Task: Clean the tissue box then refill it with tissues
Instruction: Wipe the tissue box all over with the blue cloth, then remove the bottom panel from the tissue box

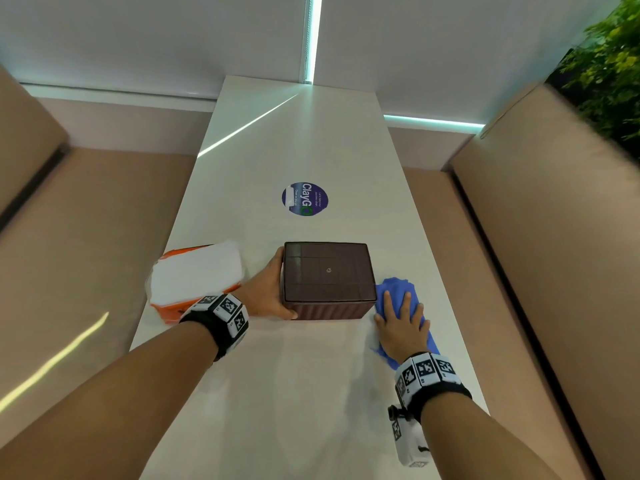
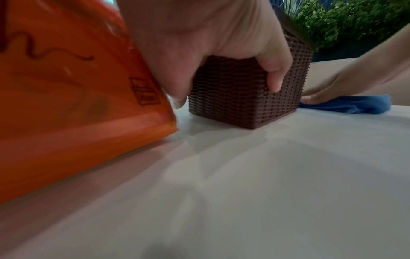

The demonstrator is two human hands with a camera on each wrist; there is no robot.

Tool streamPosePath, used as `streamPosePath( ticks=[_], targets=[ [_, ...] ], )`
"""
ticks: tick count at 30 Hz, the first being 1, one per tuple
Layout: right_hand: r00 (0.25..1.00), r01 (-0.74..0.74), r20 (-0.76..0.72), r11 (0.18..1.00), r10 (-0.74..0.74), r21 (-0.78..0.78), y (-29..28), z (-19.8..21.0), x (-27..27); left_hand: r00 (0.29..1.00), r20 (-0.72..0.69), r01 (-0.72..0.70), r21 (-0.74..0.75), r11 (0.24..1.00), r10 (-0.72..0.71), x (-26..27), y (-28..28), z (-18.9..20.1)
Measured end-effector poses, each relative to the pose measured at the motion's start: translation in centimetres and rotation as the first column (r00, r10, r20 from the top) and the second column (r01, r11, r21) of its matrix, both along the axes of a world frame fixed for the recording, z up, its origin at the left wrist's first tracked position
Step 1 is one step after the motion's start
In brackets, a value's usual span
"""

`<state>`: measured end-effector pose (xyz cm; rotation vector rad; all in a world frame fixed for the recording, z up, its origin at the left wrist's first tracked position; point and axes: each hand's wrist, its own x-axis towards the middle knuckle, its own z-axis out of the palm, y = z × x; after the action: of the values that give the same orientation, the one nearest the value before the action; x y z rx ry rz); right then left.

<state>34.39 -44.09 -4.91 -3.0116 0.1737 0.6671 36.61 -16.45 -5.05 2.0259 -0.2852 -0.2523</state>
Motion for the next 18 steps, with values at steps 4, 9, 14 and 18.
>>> streamPosePath(
  ticks=[4,9,14,18],
  targets=[
    [1.0,-0.009,-0.027,1.0,0.01,0.007,-0.1,-0.1,-0.4,1.0,-0.008,-0.01,0.0,1.0,0.01,0.2,0.1,-0.1],
    [0.98,-0.003,-0.2,1.0,-0.002,-0.022,0.5,3.2,1.6,0.999,-0.031,-0.009,0.002,1.0,0.009,0.3,0.1,0.0],
    [0.976,0.048,-0.207,0.995,-0.066,-0.09,3.2,10.2,5.2,0.999,-0.041,-0.003,-0.007,1.0,0.002,0.3,0.1,0.3],
    [0.976,-0.212,-0.036,0.976,0.213,0.044,8.3,14.2,5.5,0.999,-0.043,0.007,0.008,1.0,-0.007,0.3,0.0,0.5]
  ],
)
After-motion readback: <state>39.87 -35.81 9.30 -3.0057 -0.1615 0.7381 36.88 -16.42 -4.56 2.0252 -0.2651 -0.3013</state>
